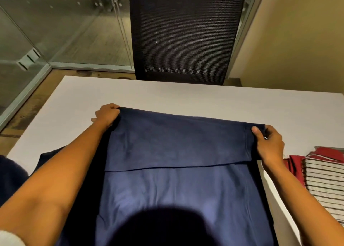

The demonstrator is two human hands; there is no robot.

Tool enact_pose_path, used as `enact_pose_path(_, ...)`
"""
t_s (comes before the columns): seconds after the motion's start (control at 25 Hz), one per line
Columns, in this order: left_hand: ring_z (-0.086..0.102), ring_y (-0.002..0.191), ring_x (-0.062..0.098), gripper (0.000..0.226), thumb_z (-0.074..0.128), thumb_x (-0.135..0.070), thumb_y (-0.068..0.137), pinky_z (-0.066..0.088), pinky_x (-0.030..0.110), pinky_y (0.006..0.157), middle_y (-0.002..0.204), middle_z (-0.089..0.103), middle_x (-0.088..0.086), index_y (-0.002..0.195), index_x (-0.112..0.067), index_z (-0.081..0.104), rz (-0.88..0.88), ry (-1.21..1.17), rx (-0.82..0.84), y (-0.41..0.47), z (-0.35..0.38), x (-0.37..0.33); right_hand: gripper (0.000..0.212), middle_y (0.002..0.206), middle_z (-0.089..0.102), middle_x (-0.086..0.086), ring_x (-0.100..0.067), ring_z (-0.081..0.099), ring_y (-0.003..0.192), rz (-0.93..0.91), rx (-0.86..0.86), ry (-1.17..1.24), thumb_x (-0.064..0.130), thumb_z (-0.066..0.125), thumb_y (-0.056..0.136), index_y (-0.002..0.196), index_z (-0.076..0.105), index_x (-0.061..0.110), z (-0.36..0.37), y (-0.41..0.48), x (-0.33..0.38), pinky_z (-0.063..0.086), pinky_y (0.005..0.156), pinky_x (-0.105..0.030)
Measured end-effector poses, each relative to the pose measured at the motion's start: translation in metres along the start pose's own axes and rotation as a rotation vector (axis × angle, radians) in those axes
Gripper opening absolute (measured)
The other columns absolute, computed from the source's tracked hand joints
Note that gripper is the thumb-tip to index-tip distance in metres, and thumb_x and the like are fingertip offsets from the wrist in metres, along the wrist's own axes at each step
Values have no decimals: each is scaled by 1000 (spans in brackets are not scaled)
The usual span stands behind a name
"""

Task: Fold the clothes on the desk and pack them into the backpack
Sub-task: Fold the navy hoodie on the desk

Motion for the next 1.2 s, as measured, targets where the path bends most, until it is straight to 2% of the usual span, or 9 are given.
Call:
enact_pose_path(0.08, 45, 119, 34, 23, 49, -17, 90, 26, 42, 101, 123, 58, 4, 104, -27, 64, 19, 69, -121, -10, -5, -7, 22, 105, 59, -12, -27, 55, 98, 7, 29, -41, 19, 57, 97, 113, 58, 3, 14, 6, 2, 35, 75, -24)
enact_pose_path(0.2, 39, 129, 27, 31, 48, -13, 94, 25, 40, 104, 139, 48, 6, 123, -19, 57, 408, 130, -353, -65, -10, -54, 40, 129, 48, -23, -38, 47, 116, -107, -59, -312, 17, 56, 97, 133, 46, 4, 22, -4, 9, 37, 97, -38)
enact_pose_path(0.32, 27, 142, 27, 50, 40, -34, 97, 19, 45, 115, 154, 31, 6, 143, -16, 42, 753, 434, -227, -118, 51, -63, 45, 138, 40, -25, -40, 37, 125, -309, -120, -483, 24, 50, 99, 140, 44, 7, 34, -29, 29, 30, 107, -48)
enact_pose_path(0.48, 1, 149, 28, 69, 12, -62, 93, -3, 48, 119, 161, 3, 0, 154, -30, 9, 608, 619, -164, -115, 88, -25, 58, 162, 2, -13, -35, 4, 148, -489, 127, -729, 50, 32, 101, 153, 22, 27, 74, -44, 8, 3, 121, -45)
enact_pose_path(0.68, 0, 148, 29, 71, 9, -64, 91, -5, 49, 118, 162, 2, 1, 154, -31, 5, 592, 644, -148, -100, 87, -27, 69, 163, 5, -5, -30, 0, 149, -411, 255, -856, 68, 13, 92, 154, 9, 39, 83, -13, -20, 6, 119, -52)
enact_pose_path(0.8, 0, 149, 28, 74, 5, -64, 90, -3, 50, 119, 162, 3, 0, 154, -27, 8, 581, 603, -85, -109, 86, -26, 68, 163, 3, -8, -31, 0, 149, -416, 251, -826, 65, 11, 93, 154, 9, 37, 81, -15, -14, 3, 120, -53)
enact_pose_path(0.92, 11, 148, 21, 70, 10, -58, 94, 1, 47, 120, 160, 18, 0, 152, -20, 25, 573, 485, -96, -147, 74, -21, 63, 162, 6, -12, -28, 3, 150, -515, 215, -697, 54, 20, 99, 154, 21, 23, 70, -53, 5, 3, 122, -46)
enact_pose_path(1.04, 16, 147, 14, 62, 16, -52, 98, 2, 45, 121, 157, 25, -3, 148, -19, 34, 596, 431, -130, -212, 57, 1, 58, 162, 10, -9, -22, 3, 150, -615, 255, -581, 43, 31, 101, 151, 30, 14, 61, -124, 22, 1, 122, -37)
enact_pose_path(1.2, 16, 146, 10, 61, 13, -51, 100, 4, 41, 120, 157, 27, -6, 146, -20, 38, 571, 437, -162, -299, 41, 52, 56, 163, 12, 0, -19, 7, 150, -709, 409, -546, 42, 30, 101, 150, 33, 15, 50, -239, 13, 8, 121, -36)
Point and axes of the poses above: each hand's wrist, its own y-axis towards the middle knuckle, its own z-axis out of the palm, x = y × z, the point moved 10 cm from there along y, towards the middle knuckle
